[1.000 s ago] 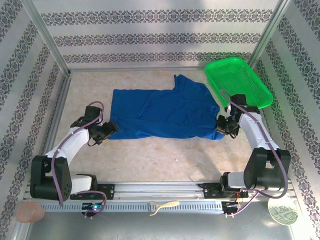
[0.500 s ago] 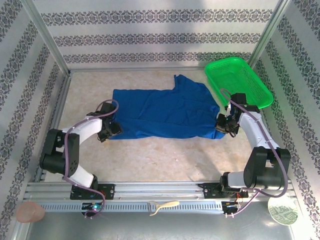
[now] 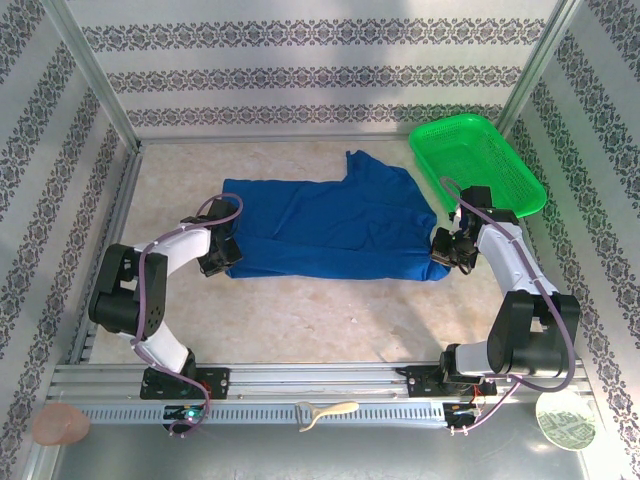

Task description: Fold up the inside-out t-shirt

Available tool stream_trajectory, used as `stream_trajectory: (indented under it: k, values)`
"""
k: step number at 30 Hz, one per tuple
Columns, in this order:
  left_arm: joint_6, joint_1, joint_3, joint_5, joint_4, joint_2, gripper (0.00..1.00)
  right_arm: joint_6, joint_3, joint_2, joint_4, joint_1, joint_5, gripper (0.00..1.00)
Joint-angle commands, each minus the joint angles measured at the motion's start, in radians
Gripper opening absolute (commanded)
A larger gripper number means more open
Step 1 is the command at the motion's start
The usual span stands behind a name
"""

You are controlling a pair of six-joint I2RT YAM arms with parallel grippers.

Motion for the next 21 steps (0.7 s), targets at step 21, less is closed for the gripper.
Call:
stream_trajectory:
  k: [21]
  values:
    - [0.195,0.185,-0.162,0.061,-0.225,-0.281,0.0,0.088,-0.053,0.006,0.012,0.115,0.053,0.0]
